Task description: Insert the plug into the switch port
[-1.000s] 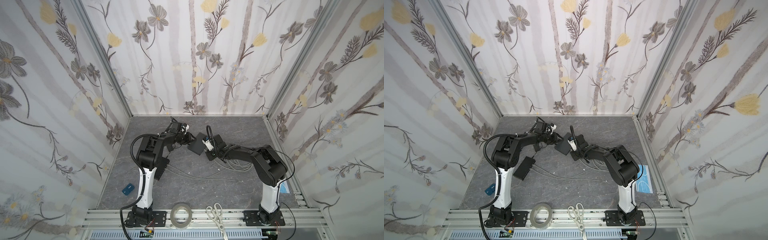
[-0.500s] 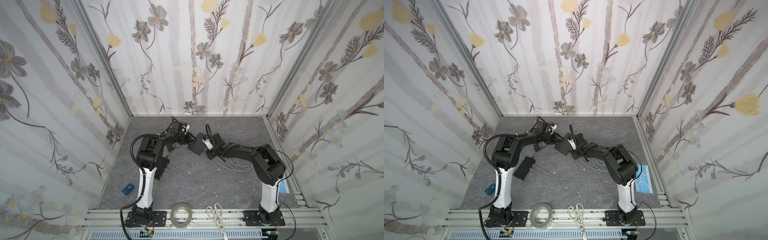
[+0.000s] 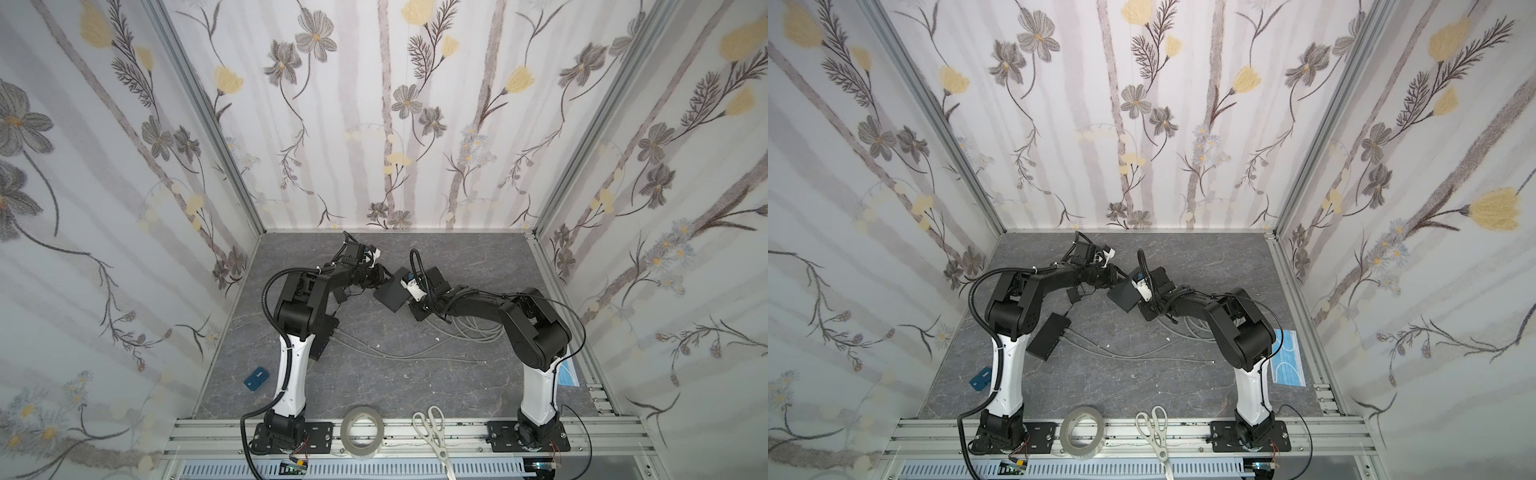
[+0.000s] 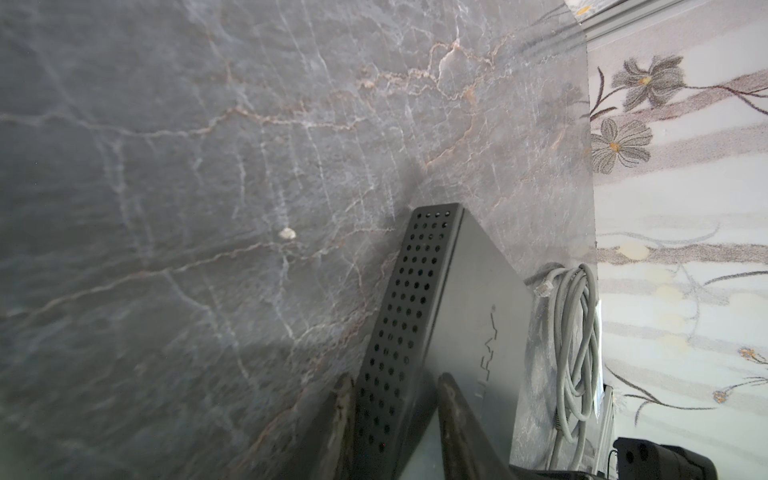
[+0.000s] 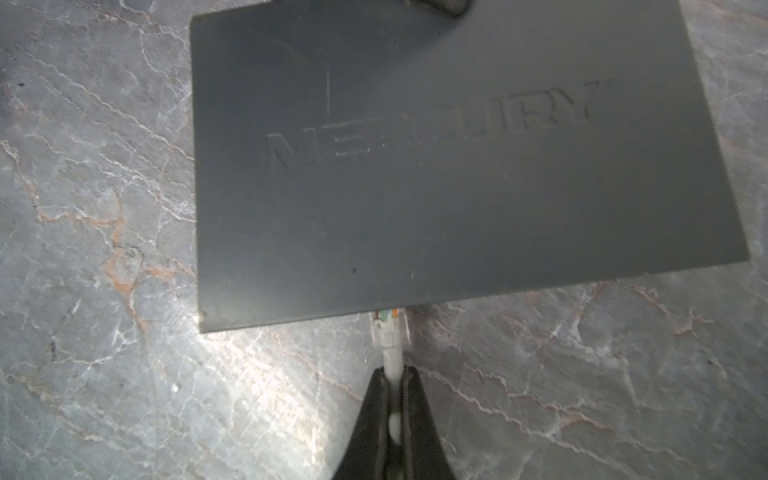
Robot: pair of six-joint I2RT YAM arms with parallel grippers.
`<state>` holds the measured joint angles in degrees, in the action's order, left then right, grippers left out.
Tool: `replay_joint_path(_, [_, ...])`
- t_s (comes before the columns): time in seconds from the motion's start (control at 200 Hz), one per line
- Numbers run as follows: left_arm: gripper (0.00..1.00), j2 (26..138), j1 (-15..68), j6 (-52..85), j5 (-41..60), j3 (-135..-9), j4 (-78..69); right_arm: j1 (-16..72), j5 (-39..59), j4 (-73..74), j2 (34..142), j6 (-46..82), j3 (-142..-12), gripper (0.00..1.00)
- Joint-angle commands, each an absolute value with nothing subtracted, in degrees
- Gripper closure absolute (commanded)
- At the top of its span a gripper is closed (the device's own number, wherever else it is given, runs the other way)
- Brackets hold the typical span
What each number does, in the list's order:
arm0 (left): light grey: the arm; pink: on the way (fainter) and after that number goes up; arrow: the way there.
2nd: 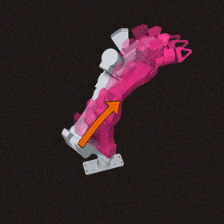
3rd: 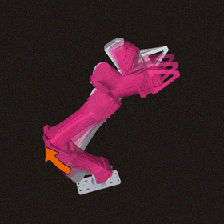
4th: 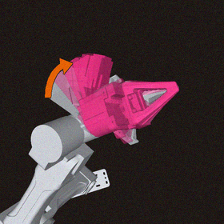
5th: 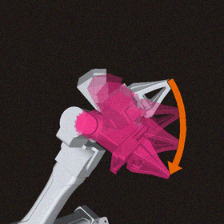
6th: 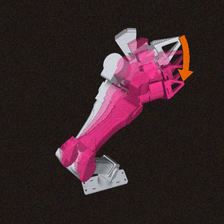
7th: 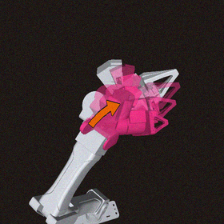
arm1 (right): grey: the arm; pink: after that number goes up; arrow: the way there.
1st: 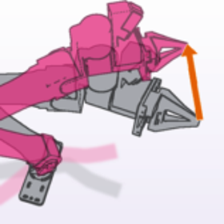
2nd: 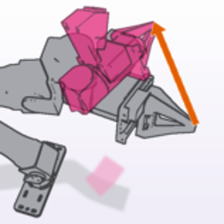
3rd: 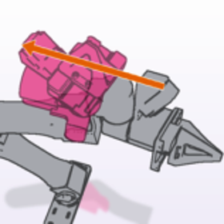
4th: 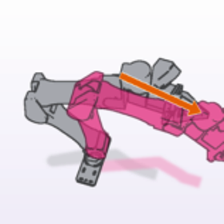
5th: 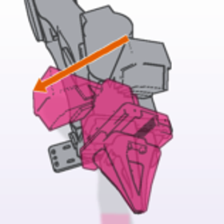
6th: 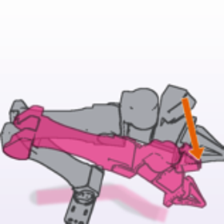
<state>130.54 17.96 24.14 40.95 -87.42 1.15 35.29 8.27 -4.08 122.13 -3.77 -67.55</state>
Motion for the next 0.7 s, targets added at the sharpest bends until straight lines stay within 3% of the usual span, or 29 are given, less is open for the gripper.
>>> replay_joint_path(0.0, [0.65, 131.19, 18.31, 23.9, 42.43, -87.65, 4.13, 35.31, 11.82, 2.69, 122.42, -4.2, -67.75, 1.0])
replay_joint_path(0.694, [0.66, 131.31, 22.41, 26.57, 46.38, -83.68, -0.18, 33.79, 11.01, 5.53, 126.07, -4.99, -75.05, 1.0])
